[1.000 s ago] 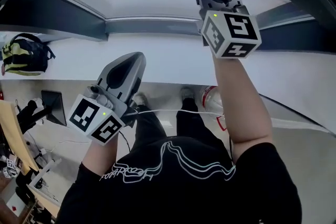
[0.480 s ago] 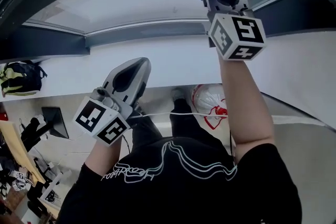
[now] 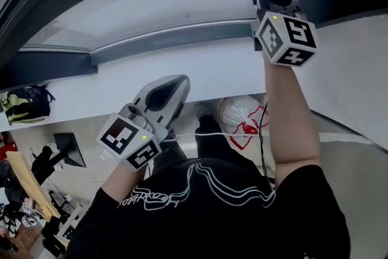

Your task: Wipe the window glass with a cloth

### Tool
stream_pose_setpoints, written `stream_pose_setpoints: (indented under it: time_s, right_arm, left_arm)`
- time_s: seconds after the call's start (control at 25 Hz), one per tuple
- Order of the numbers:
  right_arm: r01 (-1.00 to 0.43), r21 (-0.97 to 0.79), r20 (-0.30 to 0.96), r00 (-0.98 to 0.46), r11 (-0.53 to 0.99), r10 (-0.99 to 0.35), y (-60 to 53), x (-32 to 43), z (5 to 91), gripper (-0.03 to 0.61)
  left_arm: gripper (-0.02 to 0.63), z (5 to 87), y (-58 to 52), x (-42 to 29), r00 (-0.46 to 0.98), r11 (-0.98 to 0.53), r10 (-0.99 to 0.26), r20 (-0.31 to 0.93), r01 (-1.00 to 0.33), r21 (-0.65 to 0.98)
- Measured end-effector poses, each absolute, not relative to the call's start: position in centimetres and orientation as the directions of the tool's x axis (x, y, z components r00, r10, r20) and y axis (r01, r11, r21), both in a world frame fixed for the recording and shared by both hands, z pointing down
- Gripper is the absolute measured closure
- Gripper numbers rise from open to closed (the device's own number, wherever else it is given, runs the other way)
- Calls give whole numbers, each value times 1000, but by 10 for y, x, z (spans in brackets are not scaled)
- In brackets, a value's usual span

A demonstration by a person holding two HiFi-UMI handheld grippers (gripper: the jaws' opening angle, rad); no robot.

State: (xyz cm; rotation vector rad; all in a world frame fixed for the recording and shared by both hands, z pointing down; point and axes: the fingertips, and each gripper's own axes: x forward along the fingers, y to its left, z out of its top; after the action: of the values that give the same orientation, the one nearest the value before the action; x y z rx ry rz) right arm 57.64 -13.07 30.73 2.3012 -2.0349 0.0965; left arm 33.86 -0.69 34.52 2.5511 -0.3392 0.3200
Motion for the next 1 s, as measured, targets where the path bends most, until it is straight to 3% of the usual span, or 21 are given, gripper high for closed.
stream_pose_setpoints:
  time_s: [0.36, 0.8, 1.0]
  right_arm:
    - [-952, -23, 76, 302, -304, -950, -100, 650, 307, 485]
    - [-937, -7, 64, 348, -349, -935, -101, 659, 302, 486]
    - [-953, 35, 63, 301, -300, -951, -104, 615, 305, 485]
  left_arm:
    - [609, 338, 14, 361, 946, -854, -133, 295, -260, 451]
    - [609, 331, 11, 357, 941, -836, -173, 290, -296, 461]
    - [609, 331, -6, 321, 930, -811, -254, 265, -355, 466]
